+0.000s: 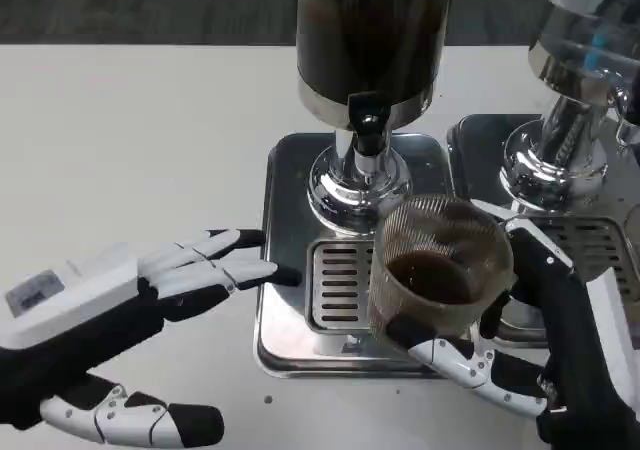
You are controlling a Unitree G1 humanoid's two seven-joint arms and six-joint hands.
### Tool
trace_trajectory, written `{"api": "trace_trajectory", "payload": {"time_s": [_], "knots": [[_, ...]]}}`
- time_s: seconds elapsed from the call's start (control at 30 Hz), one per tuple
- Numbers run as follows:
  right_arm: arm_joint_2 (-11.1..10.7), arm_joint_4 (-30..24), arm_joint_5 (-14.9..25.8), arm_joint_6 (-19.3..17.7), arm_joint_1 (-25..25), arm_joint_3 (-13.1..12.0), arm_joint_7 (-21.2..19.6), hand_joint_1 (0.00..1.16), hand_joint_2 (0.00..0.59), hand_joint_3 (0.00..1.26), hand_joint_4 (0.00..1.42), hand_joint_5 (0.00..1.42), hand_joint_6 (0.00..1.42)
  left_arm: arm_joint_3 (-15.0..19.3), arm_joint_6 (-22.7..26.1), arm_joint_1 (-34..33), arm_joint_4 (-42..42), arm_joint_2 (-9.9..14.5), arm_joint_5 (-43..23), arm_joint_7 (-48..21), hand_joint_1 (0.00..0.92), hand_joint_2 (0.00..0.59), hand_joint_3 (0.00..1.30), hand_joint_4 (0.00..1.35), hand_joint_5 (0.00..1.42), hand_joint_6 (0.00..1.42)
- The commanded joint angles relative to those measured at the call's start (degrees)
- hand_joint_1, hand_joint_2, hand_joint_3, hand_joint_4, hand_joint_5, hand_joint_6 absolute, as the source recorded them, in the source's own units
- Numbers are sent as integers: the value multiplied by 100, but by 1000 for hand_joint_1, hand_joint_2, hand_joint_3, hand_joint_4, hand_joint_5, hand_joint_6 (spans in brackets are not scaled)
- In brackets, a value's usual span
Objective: Grasp the cup under the faucet to collect the drink, then remove the cup.
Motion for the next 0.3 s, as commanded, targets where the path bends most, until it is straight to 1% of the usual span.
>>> {"api": "trace_trajectory", "payload": {"time_s": [0.03,0.3], "knots": [[9,-228,158,-191,-15,-36,-27,747,215,694,794,929,1167,43,30,59,-25,98,-43,60,0,149,138,28,0,9],[22,-207,177,-171,-79,-58,-13,745,216,694,796,929,1167,48,54,46,-14,108,-65,53,0,149,138,28,0,9]]}}
